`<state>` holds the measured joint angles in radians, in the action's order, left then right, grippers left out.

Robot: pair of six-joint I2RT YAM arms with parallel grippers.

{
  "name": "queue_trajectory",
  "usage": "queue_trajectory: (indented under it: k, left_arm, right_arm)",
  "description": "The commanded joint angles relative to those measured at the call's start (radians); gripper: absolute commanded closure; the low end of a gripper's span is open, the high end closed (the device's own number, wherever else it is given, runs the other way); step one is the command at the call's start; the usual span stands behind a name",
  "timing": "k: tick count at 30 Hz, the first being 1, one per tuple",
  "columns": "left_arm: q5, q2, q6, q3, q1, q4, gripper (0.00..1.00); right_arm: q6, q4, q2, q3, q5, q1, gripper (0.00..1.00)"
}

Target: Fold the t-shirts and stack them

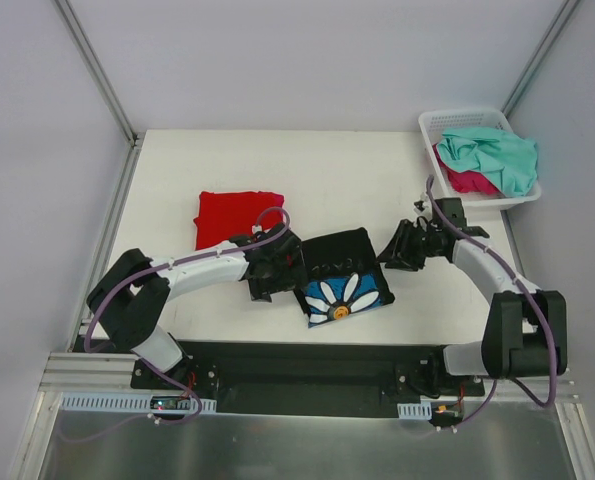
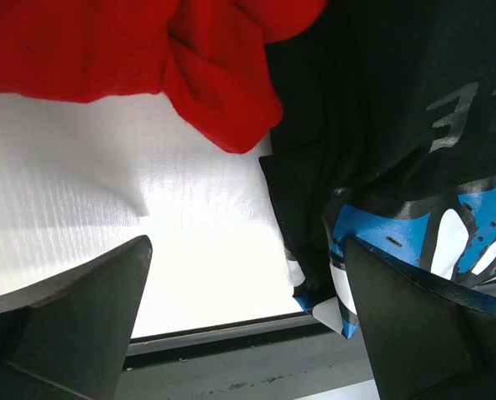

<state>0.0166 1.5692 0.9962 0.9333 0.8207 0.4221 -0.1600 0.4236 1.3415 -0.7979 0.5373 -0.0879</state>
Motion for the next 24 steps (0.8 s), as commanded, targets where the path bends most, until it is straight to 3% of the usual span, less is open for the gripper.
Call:
queue_trajectory:
  k: [1, 12, 20, 21, 23, 24]
  left_arm:
    - [-0.029, 0.006, 0.013, 0.038, 0.0, 0.029, 0.01]
    - [-0.018, -0.032, 0.004, 0.038, -0.003, 0.029, 0.01]
    - [0.003, -0.021, -0.004, 0.042, -0.003, 0.029, 0.01]
    - [0.006, -0.02, -0.004, 0.044, -0.003, 0.029, 0.01]
    - [0.009, -0.018, -0.007, 0.048, -0.003, 0.029, 0.01]
    - [0.009, -0.018, -0.01, 0.047, -0.003, 0.029, 0.01]
  right_arm:
    - [-0.009, -0.042, 0.085, -0.086, 0.038, 0.065, 0.6]
    - [-0.032, -0.164, 0.281, -0.063, 0.133, 0.211, 0.6]
    - [-0.03, -0.195, 0.326, -0.046, 0.17, 0.151, 0.59]
    - [-0.026, -0.206, 0.326, -0.043, 0.185, 0.145, 0.51]
    - [-0.024, -0.213, 0.32, -0.041, 0.239, 0.126, 0.21]
    - [-0.027, -0.217, 0.315, -0.04, 0.251, 0.122, 0.13]
